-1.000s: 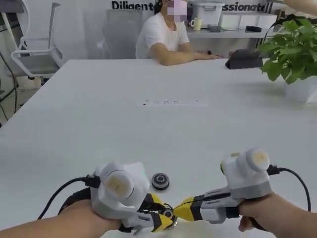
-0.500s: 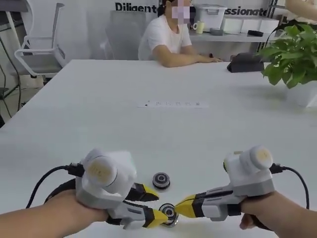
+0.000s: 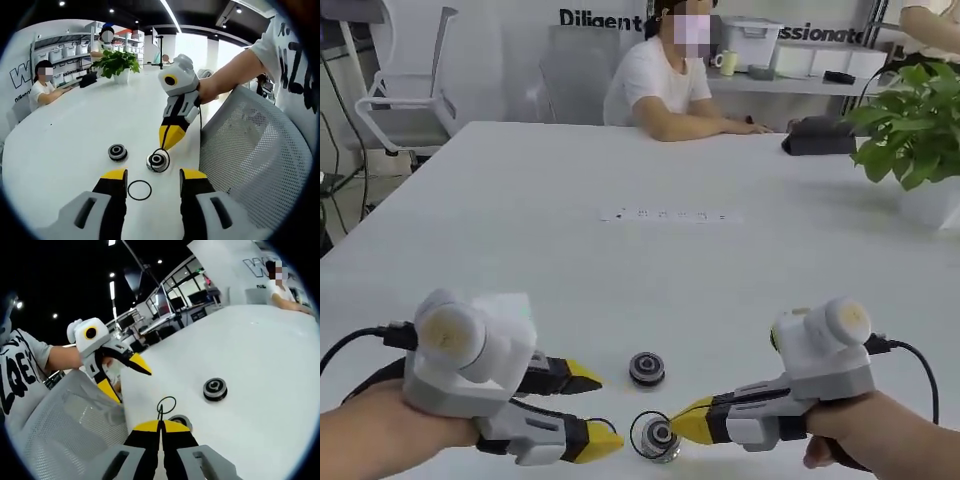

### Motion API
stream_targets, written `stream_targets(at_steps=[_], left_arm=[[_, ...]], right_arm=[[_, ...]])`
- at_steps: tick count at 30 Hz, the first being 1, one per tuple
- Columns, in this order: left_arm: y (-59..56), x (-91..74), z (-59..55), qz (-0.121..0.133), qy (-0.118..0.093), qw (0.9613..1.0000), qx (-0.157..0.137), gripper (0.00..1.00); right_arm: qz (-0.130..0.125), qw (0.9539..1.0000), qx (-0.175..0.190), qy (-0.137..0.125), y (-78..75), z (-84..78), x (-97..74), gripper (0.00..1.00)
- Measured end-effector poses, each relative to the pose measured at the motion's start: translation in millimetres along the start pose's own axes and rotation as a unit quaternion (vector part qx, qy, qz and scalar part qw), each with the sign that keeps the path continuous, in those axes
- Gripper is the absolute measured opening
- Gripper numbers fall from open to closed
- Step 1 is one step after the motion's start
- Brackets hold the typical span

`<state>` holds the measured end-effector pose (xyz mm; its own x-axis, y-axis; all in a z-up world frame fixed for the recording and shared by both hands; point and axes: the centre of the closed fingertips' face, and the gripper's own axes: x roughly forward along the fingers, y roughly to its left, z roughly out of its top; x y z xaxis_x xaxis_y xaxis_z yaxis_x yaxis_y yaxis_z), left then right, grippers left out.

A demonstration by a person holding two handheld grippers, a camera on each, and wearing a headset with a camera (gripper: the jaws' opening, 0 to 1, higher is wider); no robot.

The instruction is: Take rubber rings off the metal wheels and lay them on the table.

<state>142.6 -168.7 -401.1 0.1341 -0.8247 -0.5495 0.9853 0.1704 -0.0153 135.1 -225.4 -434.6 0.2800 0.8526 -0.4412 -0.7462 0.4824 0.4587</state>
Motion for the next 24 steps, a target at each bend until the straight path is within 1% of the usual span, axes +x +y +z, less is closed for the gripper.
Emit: stream_targets(at_steps=[3, 7, 10, 18, 24], left_arm=[[0.4, -7.5, -2.3, 0.003, -0.002, 1.0, -0.009, 0.45], [1.4, -16.1, -7.0, 0.009, 0.0, 0.9999, -0.008, 0.49], [2.5, -22.2, -11.3, 0.013, 0.0, 0.9998, -0.013, 0.54], [8.9, -37.1, -20.2, 0.031, -0.004, 0.9991, -0.029, 0.63], [11.6, -44.5, -22.8, 0.044, -0.007, 0.9982, -0.039, 0.68]], right_arm=[[0.003, 1.0, -0.001, 0.001, 2.7, 2.3, 2.8, 0.0], [0.007, 1.0, -0.004, 0.0, 5.2, 8.3, 8.0, 0.0], [0.01, 0.9999, -0.004, -0.001, 5.9, 11.7, 12.3, 0.0], [0.019, 0.9997, -0.011, 0.007, 10.6, 17.1, 31.9, 0.0], [0.012, 0.9998, -0.009, 0.013, 2.8, 16.0, 43.2, 0.0]])
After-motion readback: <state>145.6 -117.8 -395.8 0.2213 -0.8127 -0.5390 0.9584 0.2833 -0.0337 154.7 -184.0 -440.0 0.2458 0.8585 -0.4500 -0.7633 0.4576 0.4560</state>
